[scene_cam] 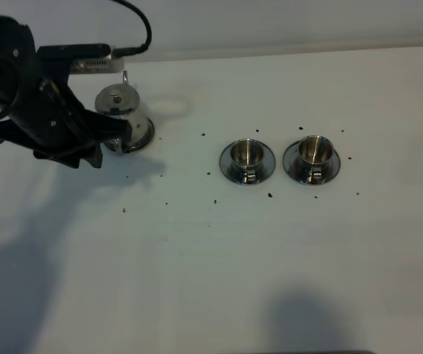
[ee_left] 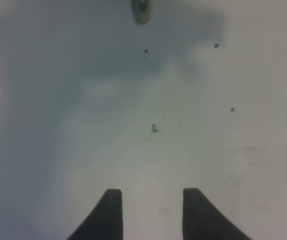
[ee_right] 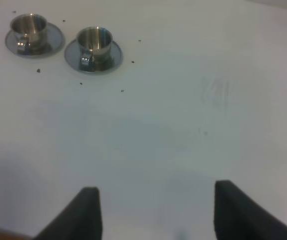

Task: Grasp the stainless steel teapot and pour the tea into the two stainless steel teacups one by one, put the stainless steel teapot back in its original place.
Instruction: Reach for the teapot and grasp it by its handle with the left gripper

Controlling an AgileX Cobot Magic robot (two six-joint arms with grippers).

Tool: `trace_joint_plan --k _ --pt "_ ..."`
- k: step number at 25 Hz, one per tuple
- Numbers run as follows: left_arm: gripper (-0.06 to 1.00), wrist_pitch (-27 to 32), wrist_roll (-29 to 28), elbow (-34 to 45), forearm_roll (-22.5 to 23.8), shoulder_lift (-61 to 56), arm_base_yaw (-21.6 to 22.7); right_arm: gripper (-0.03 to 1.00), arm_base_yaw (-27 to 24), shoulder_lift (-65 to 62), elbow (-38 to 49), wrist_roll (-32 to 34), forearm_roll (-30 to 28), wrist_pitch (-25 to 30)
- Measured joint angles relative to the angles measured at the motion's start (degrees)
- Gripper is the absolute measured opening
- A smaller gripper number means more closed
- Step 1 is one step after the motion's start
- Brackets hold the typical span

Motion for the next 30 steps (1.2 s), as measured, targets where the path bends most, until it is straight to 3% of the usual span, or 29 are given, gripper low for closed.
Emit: trace_joint_plan --k 11,18,25,30 --pt "0.33 2.84 0.92 -0.73 -5.69 3.87 0.04 0.48 0.00 0.00 0.00 0.00 0.00 0.00" --pt "0.33 3.86 4.86 -0.85 -5.84 4.23 -0.34 0.48 0.00 0.00 0.00 0.00 0.00 0.00" --pt "0.33 2.15 4.89 -1.28 -5.62 4.67 -0.24 0.48 0.00 0.00 0.00 0.00 0.00 0.00" --pt "0.33 4.02 4.45 -3.09 -4.60 5.46 3.28 0.48 0.00 0.00 0.00 0.00 0.00 0.00"
